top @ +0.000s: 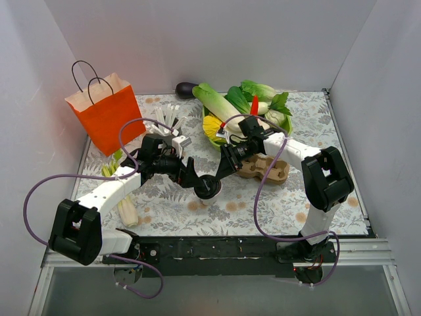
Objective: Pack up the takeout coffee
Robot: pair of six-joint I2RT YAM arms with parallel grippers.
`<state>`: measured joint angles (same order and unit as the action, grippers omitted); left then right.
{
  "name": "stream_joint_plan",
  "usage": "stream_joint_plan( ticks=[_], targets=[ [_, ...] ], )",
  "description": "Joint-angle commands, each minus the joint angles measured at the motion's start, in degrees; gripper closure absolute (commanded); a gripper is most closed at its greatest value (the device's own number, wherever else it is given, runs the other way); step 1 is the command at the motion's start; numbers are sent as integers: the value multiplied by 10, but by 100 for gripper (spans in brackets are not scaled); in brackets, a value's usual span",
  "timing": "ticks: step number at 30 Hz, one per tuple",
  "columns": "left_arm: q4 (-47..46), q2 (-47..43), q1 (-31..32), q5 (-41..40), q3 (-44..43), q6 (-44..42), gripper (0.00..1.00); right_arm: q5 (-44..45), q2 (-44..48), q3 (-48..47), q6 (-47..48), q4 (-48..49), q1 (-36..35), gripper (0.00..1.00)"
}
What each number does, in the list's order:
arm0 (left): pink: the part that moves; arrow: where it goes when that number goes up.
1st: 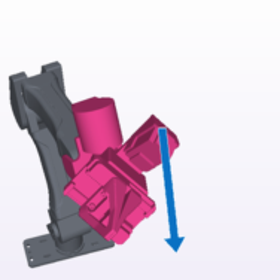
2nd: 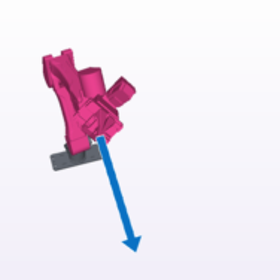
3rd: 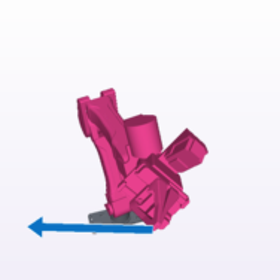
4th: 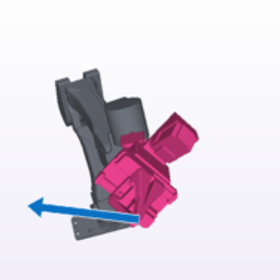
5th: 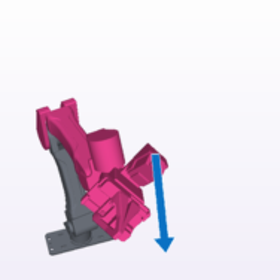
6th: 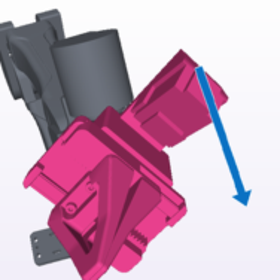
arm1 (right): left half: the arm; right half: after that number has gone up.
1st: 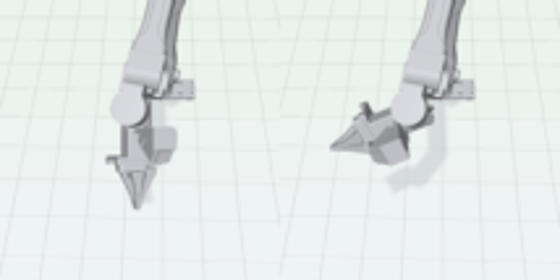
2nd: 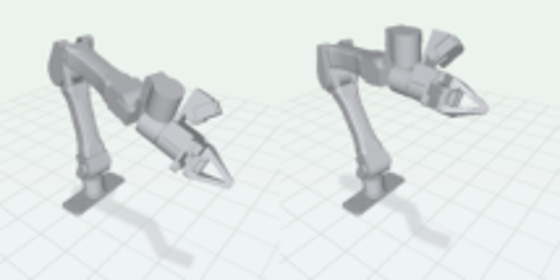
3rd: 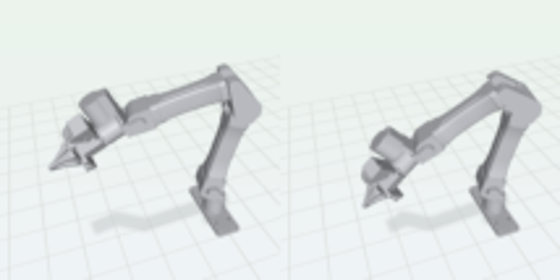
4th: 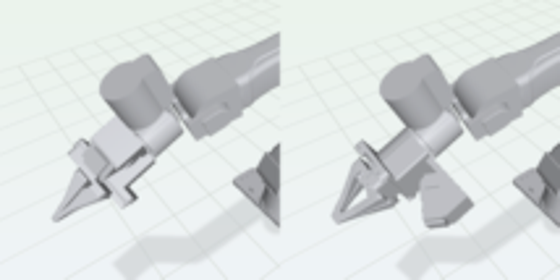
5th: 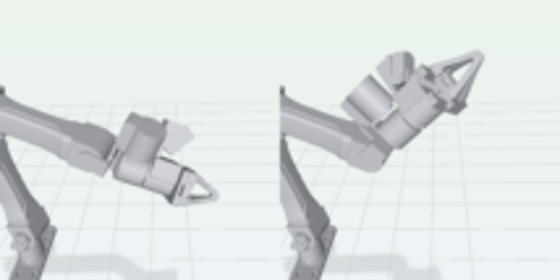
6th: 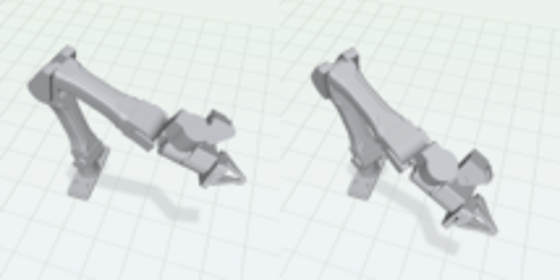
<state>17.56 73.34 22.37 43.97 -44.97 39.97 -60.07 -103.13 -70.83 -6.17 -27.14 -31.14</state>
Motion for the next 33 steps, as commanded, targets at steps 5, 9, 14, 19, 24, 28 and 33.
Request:
stream_joint_plan(
  ticks=[5,9,14,19,24,28,33],
  targets=[
    [-13,-6,3,-9,8,1,4,-6,8,-24,15,-10,3,63],
    [-16,0,2,-9,8,2,4,-7,21,-28,8,-6,2,63],
    [-21,9,9,-10,10,3,4,-6,35,-25,9,-8,2,63],
    [-27,20,14,-12,2,4,4,-7,55,-27,8,-8,3,63],
    [-27,30,19,-13,-6,3,4,24,73,-20,41,-28,6,63],
    [-31,38,27,-13,-11,5,4,33,72,2,49,-36,20,60],
    [-31,49,33,-17,-23,5,4,24,62,18,51,-37,28,55]
  ],
)
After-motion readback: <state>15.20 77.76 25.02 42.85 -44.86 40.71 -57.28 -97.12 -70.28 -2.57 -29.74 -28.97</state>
